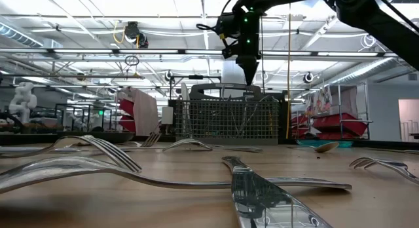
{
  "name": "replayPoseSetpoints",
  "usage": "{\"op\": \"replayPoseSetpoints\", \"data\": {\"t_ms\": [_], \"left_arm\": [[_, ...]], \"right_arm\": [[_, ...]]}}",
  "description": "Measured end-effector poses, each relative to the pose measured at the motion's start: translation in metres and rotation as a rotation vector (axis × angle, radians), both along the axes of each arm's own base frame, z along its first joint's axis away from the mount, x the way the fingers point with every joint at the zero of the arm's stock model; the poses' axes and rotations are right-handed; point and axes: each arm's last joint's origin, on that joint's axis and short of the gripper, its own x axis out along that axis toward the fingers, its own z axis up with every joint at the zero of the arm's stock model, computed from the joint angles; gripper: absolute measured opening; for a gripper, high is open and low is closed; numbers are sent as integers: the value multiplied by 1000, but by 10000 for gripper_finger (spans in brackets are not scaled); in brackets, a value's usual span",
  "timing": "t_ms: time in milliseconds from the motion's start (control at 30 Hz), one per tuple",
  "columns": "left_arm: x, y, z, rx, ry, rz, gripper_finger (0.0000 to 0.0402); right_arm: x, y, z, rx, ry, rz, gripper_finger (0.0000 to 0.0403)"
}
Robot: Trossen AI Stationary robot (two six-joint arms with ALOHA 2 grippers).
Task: Sort silverware
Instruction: Put the fork into the silverware organizer
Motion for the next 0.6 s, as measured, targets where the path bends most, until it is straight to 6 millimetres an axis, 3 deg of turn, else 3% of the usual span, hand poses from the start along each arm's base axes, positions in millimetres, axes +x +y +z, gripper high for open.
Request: {"op": "replayPoseSetpoints", "data": {"t_ms": [100, 267, 433, 600], "left_arm": [[1, 0, -7, 9, 76, 1, 11], [5, 1, -23, -6, 231, 21, 11], [12, 1, -30, 0, 297, 35, 11], [19, 2, -41, -1, 390, 39, 11]], "right_arm": [[-5, 3, 7, 8, -2, 18, 111], [-20, 16, 47, -46, -124, 39, 172], [-38, 28, 77, -82, -224, 30, 203], [-66, 84, 121, 134, -445, 101, 206]]}}
